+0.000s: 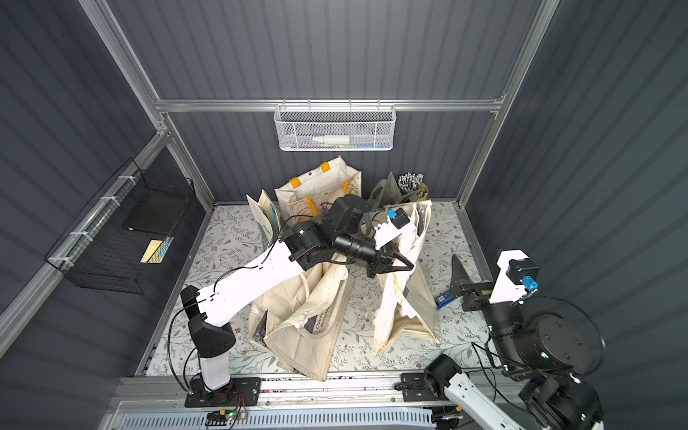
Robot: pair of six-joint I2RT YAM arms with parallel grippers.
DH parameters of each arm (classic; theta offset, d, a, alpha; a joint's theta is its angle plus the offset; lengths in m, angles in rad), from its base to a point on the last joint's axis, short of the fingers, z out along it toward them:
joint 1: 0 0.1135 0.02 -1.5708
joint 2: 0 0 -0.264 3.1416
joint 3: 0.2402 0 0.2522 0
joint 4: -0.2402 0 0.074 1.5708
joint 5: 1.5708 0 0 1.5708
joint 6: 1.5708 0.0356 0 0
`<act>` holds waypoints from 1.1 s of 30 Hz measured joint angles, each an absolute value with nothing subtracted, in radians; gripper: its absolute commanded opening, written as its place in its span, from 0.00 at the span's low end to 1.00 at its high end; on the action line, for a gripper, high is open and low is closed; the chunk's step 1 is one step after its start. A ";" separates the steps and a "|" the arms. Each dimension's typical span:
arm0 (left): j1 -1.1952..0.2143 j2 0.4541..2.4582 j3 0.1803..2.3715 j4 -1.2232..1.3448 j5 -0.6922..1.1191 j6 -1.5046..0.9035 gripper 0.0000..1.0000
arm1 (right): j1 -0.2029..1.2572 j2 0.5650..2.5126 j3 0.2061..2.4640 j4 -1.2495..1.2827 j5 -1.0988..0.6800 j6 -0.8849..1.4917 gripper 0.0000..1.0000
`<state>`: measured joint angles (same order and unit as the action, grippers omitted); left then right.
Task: Put away the canvas bag
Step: Place the canvas bag at the center of the board.
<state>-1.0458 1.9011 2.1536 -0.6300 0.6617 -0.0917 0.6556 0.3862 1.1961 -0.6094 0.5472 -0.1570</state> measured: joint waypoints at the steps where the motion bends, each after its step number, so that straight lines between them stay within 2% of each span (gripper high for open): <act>1: -1.057 1.896 2.157 -0.633 0.661 -0.094 0.00 | 0.658 0.379 1.194 -0.606 0.552 -0.157 0.93; 13: -1.144 1.807 2.179 -0.656 0.583 -0.110 0.00 | 0.683 0.304 1.162 -0.589 0.569 -0.121 0.93; 19: -1.140 1.828 2.188 -0.645 0.712 -0.161 0.00 | 0.687 0.302 1.143 -0.591 0.567 -0.102 0.93; 23: -1.139 1.940 2.315 -0.720 0.789 -0.155 0.00 | 0.687 0.308 1.124 -0.588 0.564 -0.086 0.93; 33: -0.983 1.979 2.315 -0.854 0.826 -0.107 0.00 | 0.687 0.356 1.017 -0.563 0.562 0.005 0.93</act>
